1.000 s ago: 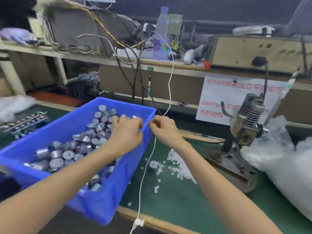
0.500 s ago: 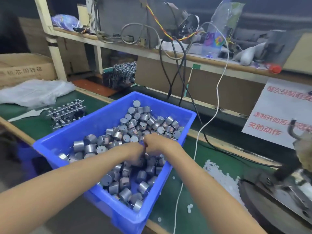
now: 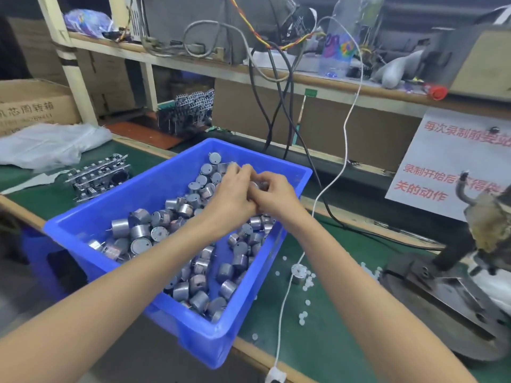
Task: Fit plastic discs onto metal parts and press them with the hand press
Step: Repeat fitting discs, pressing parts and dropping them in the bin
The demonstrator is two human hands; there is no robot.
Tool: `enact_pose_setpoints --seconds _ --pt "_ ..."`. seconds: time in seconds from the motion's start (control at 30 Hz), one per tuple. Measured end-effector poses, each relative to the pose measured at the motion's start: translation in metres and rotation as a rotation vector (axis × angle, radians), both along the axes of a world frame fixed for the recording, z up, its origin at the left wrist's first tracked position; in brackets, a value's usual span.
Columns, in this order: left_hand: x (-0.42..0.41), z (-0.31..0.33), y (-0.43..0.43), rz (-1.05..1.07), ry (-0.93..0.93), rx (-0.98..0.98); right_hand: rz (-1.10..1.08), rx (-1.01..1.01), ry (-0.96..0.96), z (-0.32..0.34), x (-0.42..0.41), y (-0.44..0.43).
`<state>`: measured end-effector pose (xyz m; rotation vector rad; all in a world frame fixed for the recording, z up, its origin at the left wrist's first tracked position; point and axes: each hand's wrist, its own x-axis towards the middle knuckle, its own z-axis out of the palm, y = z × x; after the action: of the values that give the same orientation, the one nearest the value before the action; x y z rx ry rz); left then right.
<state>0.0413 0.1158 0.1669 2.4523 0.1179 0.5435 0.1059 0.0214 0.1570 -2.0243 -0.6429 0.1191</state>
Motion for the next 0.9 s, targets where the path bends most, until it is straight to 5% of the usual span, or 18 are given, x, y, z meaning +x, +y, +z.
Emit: enact_pose_setpoints --seconds 0.2,0.33,0.57,0.9 --pt "-0.010 0.014 -0.097 -0.218 0.070 0.148 -0.053 0.363 0.113 -0.007 -0.015 -0.102" --pt "-0.008 -0.012 -0.141 -0.291 0.212 0.377 -0.174 0.243 0.256 -0.045 -0.022 -0.154" --pt "-0.006 -0.077 -0.146 -0.159 0.636 0.355 -0.377 0.046 0.371 -0.107 -0.043 -0.197" --pt "-0.013 -0.112 -0.141 -0.179 0.541 0.292 -0.215 0.304 0.360 -0.146 -0.079 -0.224"
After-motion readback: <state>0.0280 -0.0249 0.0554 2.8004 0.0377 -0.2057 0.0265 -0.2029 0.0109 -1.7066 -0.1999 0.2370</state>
